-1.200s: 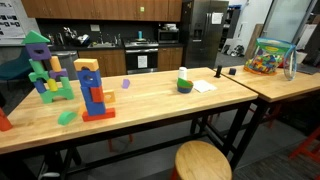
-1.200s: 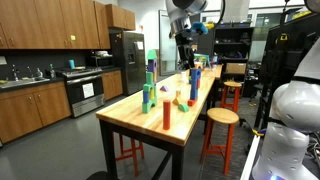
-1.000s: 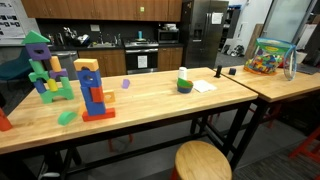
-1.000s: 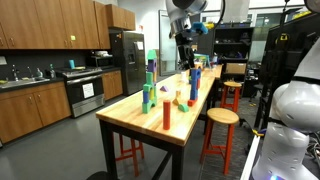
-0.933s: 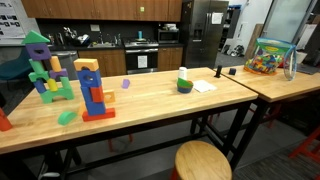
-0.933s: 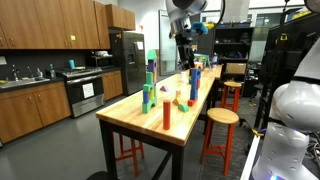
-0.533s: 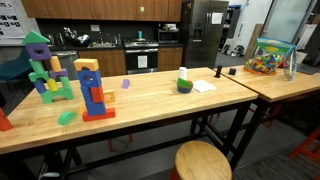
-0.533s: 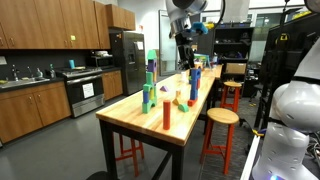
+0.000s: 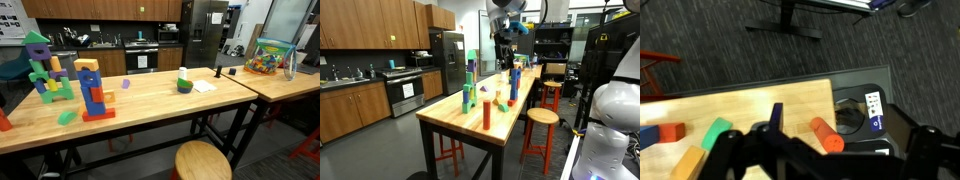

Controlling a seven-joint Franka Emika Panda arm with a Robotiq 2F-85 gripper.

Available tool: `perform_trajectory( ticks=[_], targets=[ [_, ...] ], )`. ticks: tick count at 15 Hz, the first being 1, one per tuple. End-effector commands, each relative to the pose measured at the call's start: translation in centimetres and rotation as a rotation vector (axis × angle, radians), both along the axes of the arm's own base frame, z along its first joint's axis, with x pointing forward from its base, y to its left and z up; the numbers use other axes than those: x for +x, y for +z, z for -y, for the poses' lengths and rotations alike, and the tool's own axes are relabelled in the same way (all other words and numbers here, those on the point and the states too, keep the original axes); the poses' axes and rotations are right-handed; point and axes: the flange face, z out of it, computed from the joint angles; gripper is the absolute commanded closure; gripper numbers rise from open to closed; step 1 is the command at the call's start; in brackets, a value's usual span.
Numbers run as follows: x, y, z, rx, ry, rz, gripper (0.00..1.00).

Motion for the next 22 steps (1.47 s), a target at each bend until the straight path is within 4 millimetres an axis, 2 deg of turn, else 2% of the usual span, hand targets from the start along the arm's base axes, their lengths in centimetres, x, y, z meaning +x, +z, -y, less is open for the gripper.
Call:
perform_trajectory(
  ticks=[1, 6, 16, 18, 19, 20, 21, 22],
  targets=[
    [0.8, 1.1, -0.3, 0.087, -0.179, -0.027, 0.00],
    [0.3, 2.0, 0.9, 0.154, -0.446, -0.037, 0.00],
    [-3.2, 4.2, 7.0, 0.211, -0.956, -0.057, 0.00],
    [-3.0, 4.4, 7.7, 0.229, -1.057, -0.050, 0.00],
    [-2.5, 4.5, 7.5, 0.268, -1.090, -0.054, 0.00],
    [-2.2, 4.4, 6.7, 0.272, -0.969, -0.053, 0.00],
    [-2.3, 4.5, 7.6, 0.245, -1.006, -0.050, 0.00],
    [-2.3, 4.4, 7.3, 0.252, -0.993, -0.051, 0.00]
  ],
)
